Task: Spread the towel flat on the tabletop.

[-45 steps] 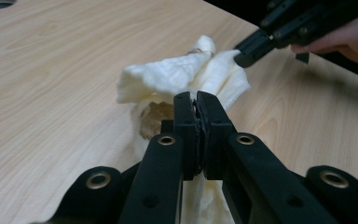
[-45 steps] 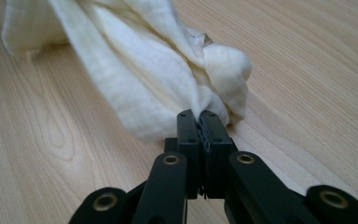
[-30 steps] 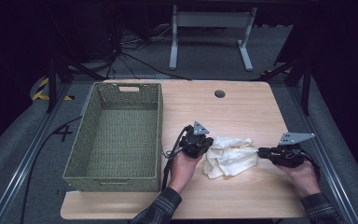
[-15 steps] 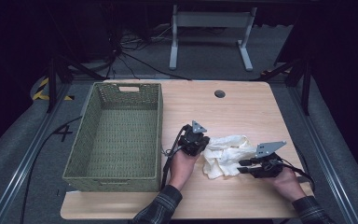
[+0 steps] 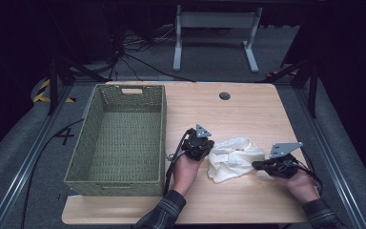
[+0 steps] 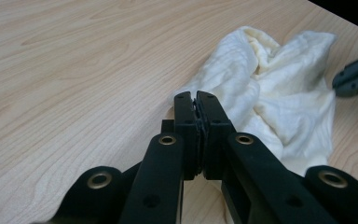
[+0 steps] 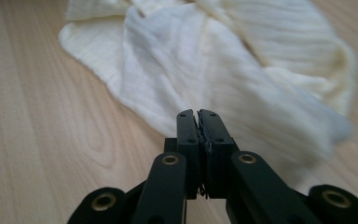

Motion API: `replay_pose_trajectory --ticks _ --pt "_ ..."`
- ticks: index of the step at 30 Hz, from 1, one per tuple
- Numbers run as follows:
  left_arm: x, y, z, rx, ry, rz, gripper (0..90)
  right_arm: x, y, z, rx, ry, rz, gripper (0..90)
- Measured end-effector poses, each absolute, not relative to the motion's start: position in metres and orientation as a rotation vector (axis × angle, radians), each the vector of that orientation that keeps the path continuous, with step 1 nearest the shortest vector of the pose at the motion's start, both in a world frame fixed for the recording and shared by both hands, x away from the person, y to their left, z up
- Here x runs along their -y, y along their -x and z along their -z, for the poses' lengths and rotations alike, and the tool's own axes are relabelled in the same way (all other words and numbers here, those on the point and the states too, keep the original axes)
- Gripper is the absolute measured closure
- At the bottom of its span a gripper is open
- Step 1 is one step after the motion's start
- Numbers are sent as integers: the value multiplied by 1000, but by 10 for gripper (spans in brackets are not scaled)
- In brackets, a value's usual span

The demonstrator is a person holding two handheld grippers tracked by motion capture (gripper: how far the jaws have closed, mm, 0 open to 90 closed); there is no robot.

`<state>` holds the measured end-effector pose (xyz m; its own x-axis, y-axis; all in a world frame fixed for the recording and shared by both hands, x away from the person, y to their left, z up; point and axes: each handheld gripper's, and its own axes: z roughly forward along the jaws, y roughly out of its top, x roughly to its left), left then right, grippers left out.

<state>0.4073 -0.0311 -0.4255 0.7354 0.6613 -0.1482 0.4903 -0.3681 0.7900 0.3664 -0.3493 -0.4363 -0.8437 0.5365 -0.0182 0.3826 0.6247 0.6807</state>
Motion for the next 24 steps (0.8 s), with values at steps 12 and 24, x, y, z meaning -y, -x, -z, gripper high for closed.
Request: replay_pose_trajectory --ticks 12,24 --pt "19 -410 425 -969 -2017 -292 879 401 -375 427 -2503 -915 -1015 882" --pt "17 -406 424 -971 -1996 -309 779 418 -377 422 -2417 -999 -1055 767"
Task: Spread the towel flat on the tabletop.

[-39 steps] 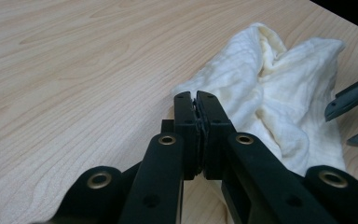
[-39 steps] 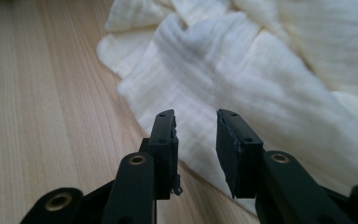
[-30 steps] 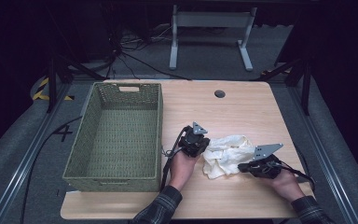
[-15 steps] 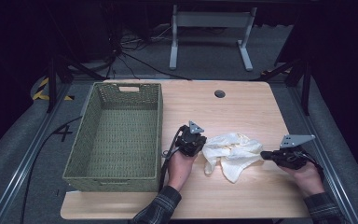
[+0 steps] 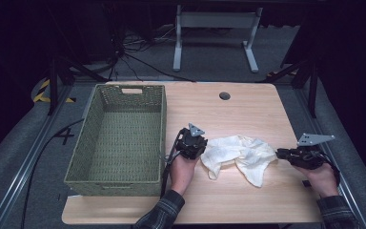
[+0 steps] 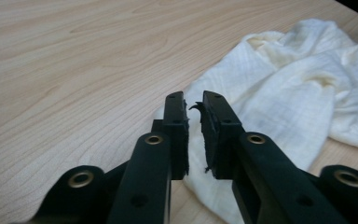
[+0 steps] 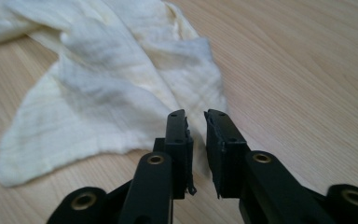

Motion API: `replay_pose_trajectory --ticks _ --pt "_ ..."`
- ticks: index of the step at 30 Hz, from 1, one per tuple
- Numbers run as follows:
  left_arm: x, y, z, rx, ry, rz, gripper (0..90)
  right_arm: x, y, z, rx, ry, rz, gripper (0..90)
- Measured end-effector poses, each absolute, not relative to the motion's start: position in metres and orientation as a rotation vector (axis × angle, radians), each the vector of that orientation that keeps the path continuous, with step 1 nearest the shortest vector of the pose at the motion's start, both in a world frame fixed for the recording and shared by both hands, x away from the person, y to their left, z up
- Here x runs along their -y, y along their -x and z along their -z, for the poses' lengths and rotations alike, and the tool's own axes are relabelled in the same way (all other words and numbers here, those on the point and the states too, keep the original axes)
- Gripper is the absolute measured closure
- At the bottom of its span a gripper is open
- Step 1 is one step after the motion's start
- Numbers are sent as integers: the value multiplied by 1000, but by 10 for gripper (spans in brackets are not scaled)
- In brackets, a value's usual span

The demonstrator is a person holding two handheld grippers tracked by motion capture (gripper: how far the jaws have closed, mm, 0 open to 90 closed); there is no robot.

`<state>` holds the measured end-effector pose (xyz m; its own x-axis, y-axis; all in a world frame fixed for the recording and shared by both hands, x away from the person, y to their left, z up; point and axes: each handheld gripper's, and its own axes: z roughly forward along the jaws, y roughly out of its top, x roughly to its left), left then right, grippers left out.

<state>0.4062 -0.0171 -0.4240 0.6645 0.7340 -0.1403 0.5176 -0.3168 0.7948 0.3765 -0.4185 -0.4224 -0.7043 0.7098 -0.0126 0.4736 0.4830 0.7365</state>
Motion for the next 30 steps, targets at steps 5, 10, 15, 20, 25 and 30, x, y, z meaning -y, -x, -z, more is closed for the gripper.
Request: replay_pose_trajectory --ticks 5,10,15,20,25,30 --pt "20 -390 416 -885 -2026 -249 725 407 -367 418 -2442 -953 -1144 737" --pt "27 -370 420 -801 -2095 -197 683 386 -355 421 -2518 -880 -1151 716" --pt "30 -353 429 -763 -2141 -142 658 367 -346 429 -2593 -832 -1132 689" --pt "36 -343 443 -747 -2206 -121 616 355 -339 436 -2648 -813 -1143 652" --pt "45 -345 452 -741 -2258 -165 604 343 -335 445 -2687 -762 -1116 610" --pt "49 -350 458 -741 -2291 -221 699 336 -335 452 -2722 -714 -1025 653"
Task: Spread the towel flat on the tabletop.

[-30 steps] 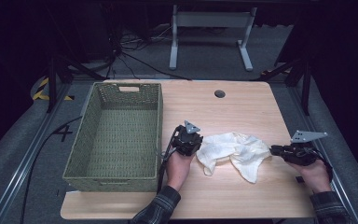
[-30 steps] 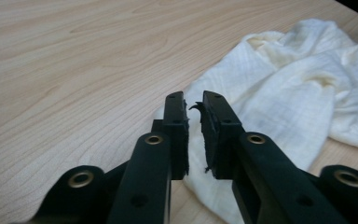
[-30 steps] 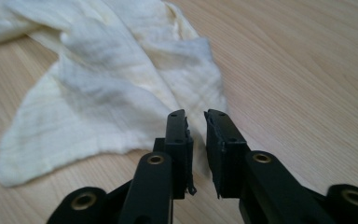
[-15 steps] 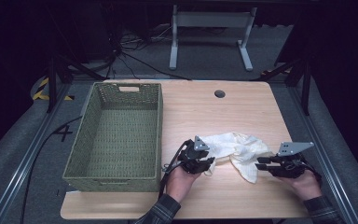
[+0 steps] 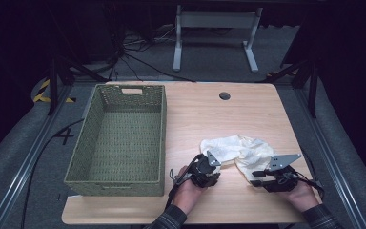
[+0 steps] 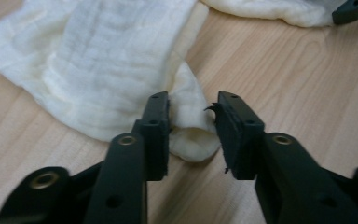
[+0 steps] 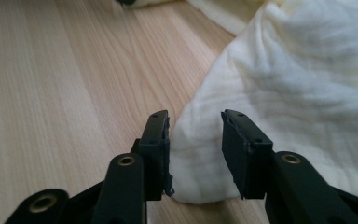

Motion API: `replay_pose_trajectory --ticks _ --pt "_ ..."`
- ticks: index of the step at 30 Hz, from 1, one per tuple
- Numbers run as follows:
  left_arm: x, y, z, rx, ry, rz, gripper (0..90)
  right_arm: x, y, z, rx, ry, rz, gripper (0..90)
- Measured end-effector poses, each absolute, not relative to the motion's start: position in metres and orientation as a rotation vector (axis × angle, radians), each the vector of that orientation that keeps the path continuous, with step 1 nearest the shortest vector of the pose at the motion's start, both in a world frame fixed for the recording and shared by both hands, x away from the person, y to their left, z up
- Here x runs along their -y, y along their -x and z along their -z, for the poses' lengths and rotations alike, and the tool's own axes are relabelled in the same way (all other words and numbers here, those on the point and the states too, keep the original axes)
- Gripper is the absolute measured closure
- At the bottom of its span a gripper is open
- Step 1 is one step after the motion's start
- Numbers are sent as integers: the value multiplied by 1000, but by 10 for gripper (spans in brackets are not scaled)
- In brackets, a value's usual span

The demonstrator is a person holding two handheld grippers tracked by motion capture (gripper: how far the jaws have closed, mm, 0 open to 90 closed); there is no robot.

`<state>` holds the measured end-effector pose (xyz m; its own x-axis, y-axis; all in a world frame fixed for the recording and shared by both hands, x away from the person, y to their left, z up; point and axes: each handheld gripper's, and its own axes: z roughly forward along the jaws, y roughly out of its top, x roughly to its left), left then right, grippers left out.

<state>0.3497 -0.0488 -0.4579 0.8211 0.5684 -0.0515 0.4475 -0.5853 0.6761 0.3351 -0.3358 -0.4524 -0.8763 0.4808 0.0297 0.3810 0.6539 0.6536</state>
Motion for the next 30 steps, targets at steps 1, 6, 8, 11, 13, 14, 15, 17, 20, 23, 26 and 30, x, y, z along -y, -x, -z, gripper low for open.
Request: replay_pose_trajectory --ticks 1,6,8,11,13,14,15,17,20,23,26,30 --pt "49 -350 458 -742 -2293 -224 743 336 -335 452 -2712 -710 -1015 701" --pt "45 -352 454 -746 -2278 -205 851 338 -334 450 -2710 -677 -972 866" --pt "41 -352 447 -744 -2238 -188 851 339 -334 449 -2705 -676 -961 868" --pt "30 -352 431 -752 -2158 -202 851 353 -336 440 -2658 -707 -967 872" --pt "23 -354 425 -778 -2114 -203 851 363 -338 437 -2633 -736 -974 873" --pt "23 -354 425 -778 -2114 -203 851 367 -338 435 -2619 -756 -976 873" --pt "16 -357 421 -817 -2087 -210 851 372 -339 434 -2607 -767 -980 873" --pt "11 -360 420 -853 -2084 -228 851 380 -340 433 -2590 -796 -969 874" --pt "8 -362 424 -899 -2109 -244 851 389 -340 432 -2581 -821 -948 875" --pt "10 -363 428 -918 -2140 -234 847 399 -339 432 -2565 -850 -944 874" --pt "12 -363 430 -912 -2142 -226 779 404 -339 433 -2580 -859 -971 848" --pt "17 -359 427 -880 -2143 -233 754 402 -336 431 -2590 -835 -1018 766"
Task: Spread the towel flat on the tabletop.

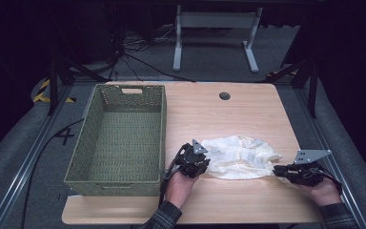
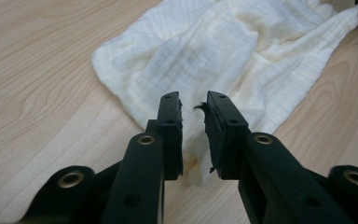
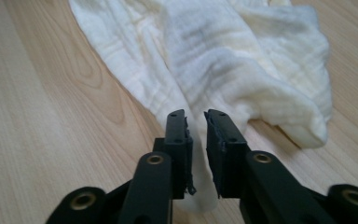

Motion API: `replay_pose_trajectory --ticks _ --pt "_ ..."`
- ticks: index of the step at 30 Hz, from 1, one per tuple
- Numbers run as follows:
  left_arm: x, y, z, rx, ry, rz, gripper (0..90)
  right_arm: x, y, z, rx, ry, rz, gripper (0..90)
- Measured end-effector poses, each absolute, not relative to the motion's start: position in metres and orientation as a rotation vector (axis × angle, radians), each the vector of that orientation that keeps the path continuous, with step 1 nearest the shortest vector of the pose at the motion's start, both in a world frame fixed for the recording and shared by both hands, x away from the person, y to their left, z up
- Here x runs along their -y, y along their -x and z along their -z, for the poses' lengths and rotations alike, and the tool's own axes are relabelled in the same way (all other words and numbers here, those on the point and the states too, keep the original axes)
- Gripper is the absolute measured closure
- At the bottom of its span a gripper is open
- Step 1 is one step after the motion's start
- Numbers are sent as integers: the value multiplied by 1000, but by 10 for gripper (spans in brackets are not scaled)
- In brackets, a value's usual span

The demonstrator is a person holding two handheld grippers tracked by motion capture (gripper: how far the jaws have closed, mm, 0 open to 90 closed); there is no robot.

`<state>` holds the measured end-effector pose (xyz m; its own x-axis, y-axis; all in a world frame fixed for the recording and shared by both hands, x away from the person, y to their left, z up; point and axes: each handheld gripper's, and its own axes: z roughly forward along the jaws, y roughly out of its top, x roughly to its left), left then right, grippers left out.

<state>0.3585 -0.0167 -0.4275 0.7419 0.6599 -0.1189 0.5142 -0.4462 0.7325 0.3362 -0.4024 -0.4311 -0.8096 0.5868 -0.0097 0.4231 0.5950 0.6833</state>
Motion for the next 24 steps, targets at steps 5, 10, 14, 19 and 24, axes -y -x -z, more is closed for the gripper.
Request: replay_pose_trajectory --ticks 5,10,14,19,24 --pt "21 -350 423 -828 -2156 -204 793 409 -334 424 -2541 -851 -1069 788" --pt "31 -343 423 -767 -2217 -159 830 413 -333 426 -2537 -868 -1064 790" --pt "37 -353 438 -789 -2252 -162 836 410 -334 428 -2555 -860 -1055 793" --pt "41 -370 454 -841 -2283 -189 836 409 -334 429 -2561 -859 -1046 814" --pt "35 -363 447 -836 -2267 -180 829 412 -334 429 -2565 -863 -1049 867"
